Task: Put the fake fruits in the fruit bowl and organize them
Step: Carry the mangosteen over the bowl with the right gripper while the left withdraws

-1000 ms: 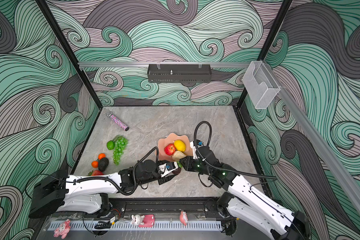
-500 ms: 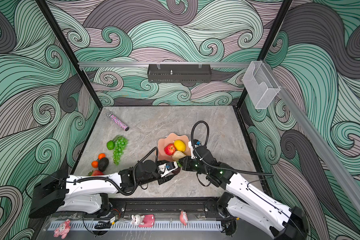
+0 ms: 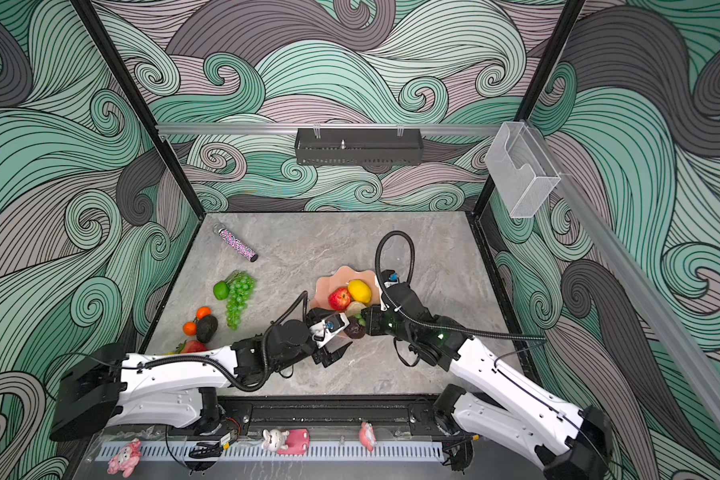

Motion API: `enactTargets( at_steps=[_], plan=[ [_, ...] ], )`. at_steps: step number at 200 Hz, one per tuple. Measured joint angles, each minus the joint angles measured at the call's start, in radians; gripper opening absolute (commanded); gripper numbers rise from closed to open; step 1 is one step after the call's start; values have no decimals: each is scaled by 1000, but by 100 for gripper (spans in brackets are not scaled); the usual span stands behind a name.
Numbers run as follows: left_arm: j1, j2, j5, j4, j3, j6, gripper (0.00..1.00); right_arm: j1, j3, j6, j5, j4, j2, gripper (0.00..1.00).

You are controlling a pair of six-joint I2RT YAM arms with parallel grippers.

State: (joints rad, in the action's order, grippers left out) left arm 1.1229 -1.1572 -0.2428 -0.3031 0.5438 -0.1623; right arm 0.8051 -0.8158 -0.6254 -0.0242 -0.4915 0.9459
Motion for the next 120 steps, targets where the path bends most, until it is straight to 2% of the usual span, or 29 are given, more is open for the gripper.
enactTargets(
  at_steps=[44, 120],
  plan=[
    [-199, 241, -51, 58, -33, 124, 94, 0, -110, 127, -115, -27, 134, 3],
    [-306, 373, -341, 217, -47, 350, 94, 1, -324, 275, -201, -1, 463, 1]
  ],
)
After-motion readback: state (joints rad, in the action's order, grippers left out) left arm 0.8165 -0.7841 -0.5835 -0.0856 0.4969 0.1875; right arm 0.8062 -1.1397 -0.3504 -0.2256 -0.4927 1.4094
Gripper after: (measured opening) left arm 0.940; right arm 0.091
